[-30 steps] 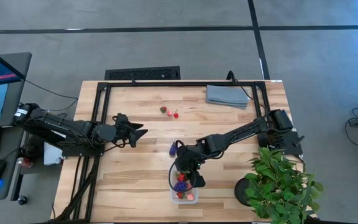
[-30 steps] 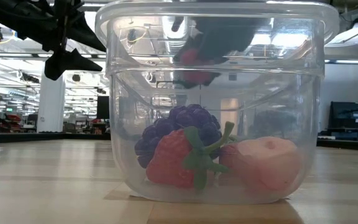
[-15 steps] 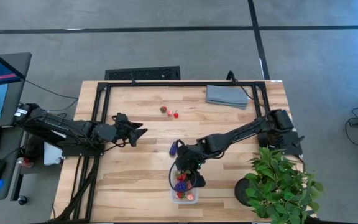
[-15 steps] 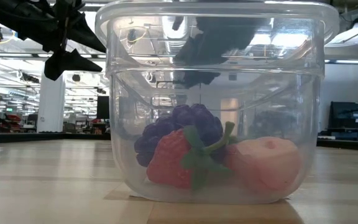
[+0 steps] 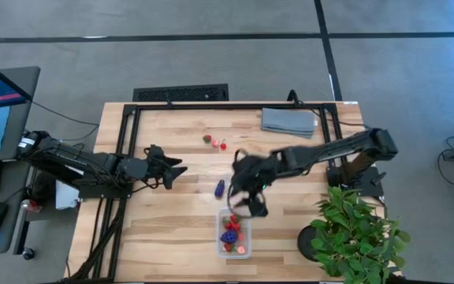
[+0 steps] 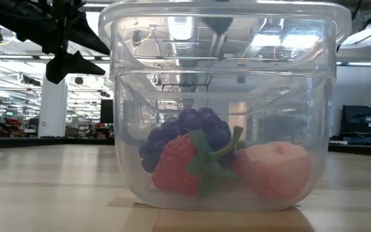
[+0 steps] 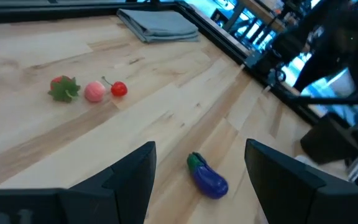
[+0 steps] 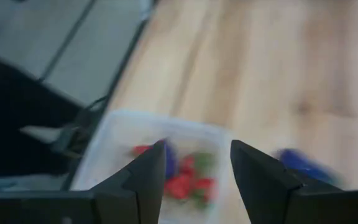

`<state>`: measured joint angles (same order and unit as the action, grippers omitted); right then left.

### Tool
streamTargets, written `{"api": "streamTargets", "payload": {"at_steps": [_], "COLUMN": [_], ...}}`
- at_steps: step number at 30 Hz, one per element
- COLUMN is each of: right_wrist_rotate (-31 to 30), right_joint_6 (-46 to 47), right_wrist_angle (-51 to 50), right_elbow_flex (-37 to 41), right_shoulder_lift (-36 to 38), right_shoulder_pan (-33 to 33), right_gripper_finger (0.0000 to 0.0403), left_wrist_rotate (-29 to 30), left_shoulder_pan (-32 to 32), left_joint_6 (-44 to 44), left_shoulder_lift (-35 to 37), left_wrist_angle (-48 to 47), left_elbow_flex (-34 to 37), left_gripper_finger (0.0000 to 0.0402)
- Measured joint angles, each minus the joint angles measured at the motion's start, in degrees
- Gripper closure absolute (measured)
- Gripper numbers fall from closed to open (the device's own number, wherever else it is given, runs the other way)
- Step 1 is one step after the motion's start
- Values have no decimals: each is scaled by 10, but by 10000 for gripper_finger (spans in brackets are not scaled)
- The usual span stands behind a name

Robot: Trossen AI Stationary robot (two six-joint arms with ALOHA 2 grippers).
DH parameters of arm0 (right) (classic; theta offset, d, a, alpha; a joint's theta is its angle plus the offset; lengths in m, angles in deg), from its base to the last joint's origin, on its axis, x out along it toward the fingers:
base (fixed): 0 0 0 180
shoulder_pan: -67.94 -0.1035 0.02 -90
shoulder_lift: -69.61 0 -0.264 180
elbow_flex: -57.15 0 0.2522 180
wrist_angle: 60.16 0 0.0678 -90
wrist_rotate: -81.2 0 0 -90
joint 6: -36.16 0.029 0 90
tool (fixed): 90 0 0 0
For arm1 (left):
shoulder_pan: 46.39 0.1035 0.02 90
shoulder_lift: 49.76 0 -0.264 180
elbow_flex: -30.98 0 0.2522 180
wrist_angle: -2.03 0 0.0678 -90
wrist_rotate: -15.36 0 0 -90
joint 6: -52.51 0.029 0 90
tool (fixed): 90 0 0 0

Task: Pick and placing Produce into tupperware
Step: Put the violet eggplant into the transparent bin

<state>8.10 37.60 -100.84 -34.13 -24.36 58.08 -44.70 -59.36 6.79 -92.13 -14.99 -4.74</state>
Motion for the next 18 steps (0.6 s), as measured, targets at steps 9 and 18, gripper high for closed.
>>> {"api": "streamTargets", "payload": {"at_steps": [9, 18], "right_wrist_rotate": [-176, -213], "right_joint_6": [-91, -152], "right_wrist_angle": [-96, -156], "right_elbow_flex": [0, 0], "right_shoulder_lift": [115, 145], "right_shoulder_pan": [84, 193], "right_gripper_finger": [204, 205], "left_wrist_rotate": [10, -66], "left_shoulder_pan": [0, 8], "left_joint_6": [157, 430], "left_shoulder_lift": [0, 0], "left_wrist_angle": [0, 14], "left_elbow_flex": [0, 0], "left_gripper_finger": [166, 166]}}
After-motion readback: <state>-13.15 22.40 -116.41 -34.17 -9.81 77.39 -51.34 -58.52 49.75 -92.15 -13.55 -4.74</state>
